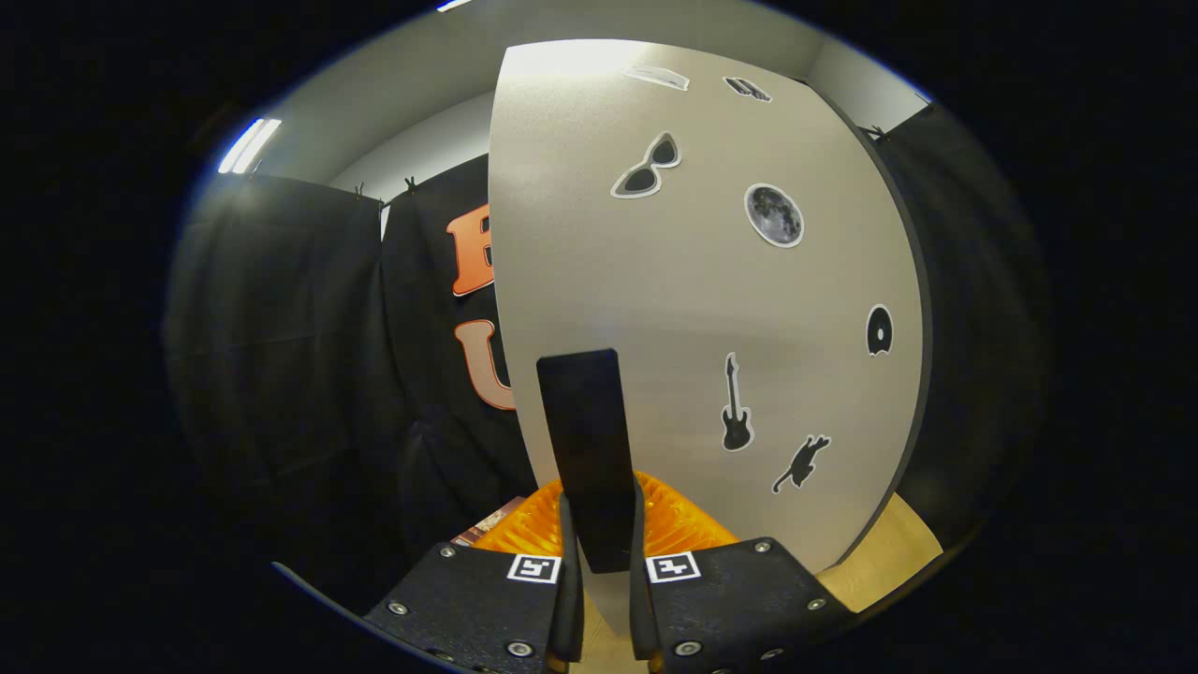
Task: Open the shoe cabinet door, grab the shoes and put them into the shoe cabinet, then close the shoe cabinet door.
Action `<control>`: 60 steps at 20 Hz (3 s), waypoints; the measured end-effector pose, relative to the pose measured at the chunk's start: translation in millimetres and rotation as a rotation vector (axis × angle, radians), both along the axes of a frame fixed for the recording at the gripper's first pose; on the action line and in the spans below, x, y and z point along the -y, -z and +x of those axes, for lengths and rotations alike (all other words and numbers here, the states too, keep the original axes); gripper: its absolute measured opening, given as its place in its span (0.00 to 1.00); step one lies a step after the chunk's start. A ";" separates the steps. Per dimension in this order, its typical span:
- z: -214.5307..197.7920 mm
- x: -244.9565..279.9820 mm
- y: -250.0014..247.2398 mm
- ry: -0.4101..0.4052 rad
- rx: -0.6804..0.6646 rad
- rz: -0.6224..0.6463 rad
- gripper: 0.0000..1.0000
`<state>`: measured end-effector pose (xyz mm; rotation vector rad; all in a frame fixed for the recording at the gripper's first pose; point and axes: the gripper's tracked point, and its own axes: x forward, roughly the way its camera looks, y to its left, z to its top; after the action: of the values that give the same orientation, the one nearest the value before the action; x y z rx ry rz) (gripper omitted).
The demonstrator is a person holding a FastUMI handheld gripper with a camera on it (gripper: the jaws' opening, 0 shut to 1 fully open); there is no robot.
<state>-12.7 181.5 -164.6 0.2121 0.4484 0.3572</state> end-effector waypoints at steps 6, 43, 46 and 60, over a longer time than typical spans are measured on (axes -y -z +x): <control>-38.6 36.1 -12.9 -0.008 -0.002 -0.021 0.19; -123.6 310.5 -32.4 0.465 -0.043 -0.256 0.08; -134.8 328.3 -36.8 0.522 -0.034 -0.332 0.09; -147.0 232.4 -64.3 0.372 0.079 -0.244 0.11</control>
<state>-159.8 -50.9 -100.2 0.0406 0.3621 -0.0550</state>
